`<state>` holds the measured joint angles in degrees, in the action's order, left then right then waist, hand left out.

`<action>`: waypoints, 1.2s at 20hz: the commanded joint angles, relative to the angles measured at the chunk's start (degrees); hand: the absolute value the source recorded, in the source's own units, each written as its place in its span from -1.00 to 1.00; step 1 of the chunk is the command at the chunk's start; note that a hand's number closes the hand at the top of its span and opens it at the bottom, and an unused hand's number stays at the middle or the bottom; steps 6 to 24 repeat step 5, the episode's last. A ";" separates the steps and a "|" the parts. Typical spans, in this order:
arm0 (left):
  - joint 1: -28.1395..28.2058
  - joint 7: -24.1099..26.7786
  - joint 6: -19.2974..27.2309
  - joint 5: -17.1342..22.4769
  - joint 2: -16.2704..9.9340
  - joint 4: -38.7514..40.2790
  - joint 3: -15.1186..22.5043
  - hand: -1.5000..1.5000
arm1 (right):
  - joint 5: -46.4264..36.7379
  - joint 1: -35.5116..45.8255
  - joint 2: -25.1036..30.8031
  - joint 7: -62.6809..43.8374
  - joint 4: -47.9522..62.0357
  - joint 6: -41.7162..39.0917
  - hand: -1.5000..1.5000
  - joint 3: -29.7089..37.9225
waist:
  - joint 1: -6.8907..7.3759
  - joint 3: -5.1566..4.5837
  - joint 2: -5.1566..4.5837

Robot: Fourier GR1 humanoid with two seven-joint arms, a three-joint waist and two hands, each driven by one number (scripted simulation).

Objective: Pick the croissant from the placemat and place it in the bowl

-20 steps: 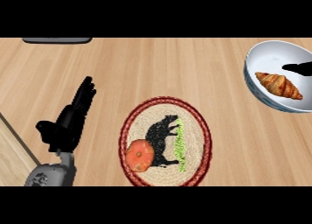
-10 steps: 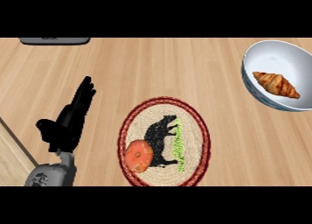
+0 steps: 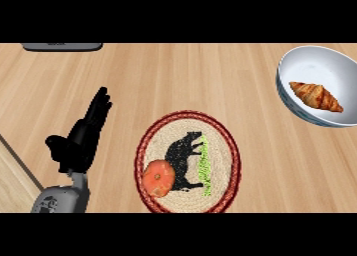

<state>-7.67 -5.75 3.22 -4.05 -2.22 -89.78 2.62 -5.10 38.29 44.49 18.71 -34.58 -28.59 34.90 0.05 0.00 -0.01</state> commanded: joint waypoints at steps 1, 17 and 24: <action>-1.06 -2.13 -0.14 0.50 -0.88 -1.13 -1.39 0.00 | 2.27 -2.99 -0.27 1.76 -0.53 -2.35 -1.00 -0.49 | 0.16 0.01 -0.02; 0.06 1.77 -0.76 0.38 -0.54 0.59 -1.32 0.00 | 4.00 -7.77 -1.32 1.46 -5.55 -3.43 -1.00 -1.47 | -0.04 -0.01 0.03; 0.06 1.77 -0.76 0.38 -0.54 0.59 -1.32 0.00 | 4.00 -7.77 -1.32 1.46 -5.55 -3.43 -1.00 -1.47 | -0.04 -0.01 0.03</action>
